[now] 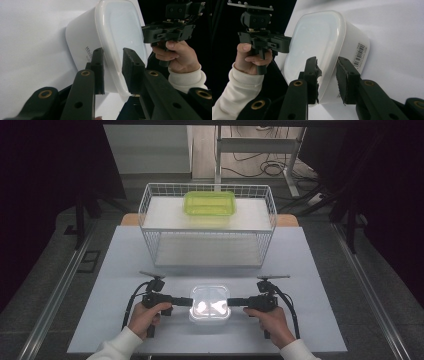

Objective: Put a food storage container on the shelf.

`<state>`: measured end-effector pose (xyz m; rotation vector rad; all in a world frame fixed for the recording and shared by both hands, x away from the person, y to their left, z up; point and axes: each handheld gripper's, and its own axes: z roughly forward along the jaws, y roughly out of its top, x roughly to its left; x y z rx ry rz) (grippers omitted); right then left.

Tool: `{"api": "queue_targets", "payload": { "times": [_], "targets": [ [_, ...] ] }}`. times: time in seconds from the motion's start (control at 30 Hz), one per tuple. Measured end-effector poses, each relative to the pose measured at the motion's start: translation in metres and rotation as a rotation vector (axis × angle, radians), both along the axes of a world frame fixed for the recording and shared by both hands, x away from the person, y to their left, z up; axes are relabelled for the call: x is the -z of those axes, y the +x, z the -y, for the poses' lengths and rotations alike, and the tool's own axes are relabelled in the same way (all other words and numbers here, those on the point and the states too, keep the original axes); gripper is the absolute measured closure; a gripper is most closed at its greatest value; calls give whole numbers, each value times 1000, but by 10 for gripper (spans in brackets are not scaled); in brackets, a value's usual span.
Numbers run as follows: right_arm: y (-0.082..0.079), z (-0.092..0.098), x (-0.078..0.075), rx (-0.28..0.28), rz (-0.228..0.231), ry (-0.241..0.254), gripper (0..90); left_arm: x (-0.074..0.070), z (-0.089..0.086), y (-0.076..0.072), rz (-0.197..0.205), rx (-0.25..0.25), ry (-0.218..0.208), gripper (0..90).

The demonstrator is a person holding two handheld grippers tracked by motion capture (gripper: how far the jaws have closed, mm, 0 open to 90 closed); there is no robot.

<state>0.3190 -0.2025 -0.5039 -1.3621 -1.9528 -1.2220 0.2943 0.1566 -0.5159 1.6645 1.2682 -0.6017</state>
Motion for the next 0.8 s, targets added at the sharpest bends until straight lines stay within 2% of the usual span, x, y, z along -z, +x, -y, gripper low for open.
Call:
{"api": "queue_targets", "payload": {
  "times": [0.37, 0.8],
  "targets": [
    [-1, 2, -2, -1, -1, 26, 748, -4, -1, -4, 20, -14, -3, 759],
    [-2, 3, -6, -10, 46, 23, 786, -8, -1, -7, 46, -20, -5, 803]
  ]
}}
